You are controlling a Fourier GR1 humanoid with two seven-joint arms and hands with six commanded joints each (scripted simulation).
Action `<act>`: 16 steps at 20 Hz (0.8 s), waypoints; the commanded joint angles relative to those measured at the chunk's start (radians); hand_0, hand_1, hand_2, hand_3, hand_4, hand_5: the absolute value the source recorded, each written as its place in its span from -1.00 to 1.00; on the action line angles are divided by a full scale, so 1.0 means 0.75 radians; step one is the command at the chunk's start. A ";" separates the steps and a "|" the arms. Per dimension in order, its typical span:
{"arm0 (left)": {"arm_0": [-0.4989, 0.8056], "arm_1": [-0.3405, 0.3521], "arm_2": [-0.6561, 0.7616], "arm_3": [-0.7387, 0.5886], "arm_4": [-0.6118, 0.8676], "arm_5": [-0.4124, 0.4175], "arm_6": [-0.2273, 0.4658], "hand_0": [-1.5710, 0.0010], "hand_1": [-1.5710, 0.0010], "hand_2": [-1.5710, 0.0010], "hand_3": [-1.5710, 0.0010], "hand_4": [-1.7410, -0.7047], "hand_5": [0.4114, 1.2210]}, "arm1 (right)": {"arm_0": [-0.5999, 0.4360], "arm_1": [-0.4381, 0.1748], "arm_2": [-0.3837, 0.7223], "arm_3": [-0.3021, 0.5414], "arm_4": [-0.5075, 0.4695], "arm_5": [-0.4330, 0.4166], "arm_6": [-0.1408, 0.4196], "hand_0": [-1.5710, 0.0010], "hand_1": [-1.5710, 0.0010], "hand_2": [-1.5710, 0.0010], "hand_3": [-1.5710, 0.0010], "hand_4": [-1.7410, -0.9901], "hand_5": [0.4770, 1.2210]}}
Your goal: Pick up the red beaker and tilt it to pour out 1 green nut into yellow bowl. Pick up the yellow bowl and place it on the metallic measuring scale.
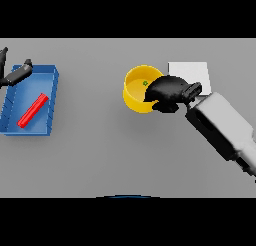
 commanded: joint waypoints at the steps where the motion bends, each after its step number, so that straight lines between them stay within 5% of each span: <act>1: 0.008 -0.006 -0.003 -0.007 0.003 0.003 -0.007 1.00 1.00 1.00 1.00 0.81 -0.23 | 0.004 -0.002 -0.015 -0.020 -0.010 0.009 0.023 -0.99 -0.99 -0.97 -0.64 -0.95 1.00; 4: -0.007 -0.016 -0.007 -0.010 0.001 0.005 0.019 1.00 1.00 1.00 1.00 0.81 -0.23 | 0.025 -0.015 -0.040 -0.088 -0.040 0.045 0.074 -1.00 -1.00 -0.99 -0.59 -0.94 1.00; 7: 0.007 0.013 0.002 -0.024 -0.004 0.011 -0.002 1.00 1.00 1.00 1.00 0.81 -0.21 | 0.016 -0.088 -0.056 -0.132 -0.028 0.031 0.033 -1.00 -1.00 -0.99 -0.61 -0.94 1.00; 16: 0.021 0.034 -0.011 -0.108 -0.002 0.033 0.092 1.00 1.00 1.00 1.00 0.78 -0.16 | -0.063 -0.176 -0.170 0.159 -0.018 -0.130 0.007 -1.00 -1.00 -1.00 -0.54 -0.94 1.00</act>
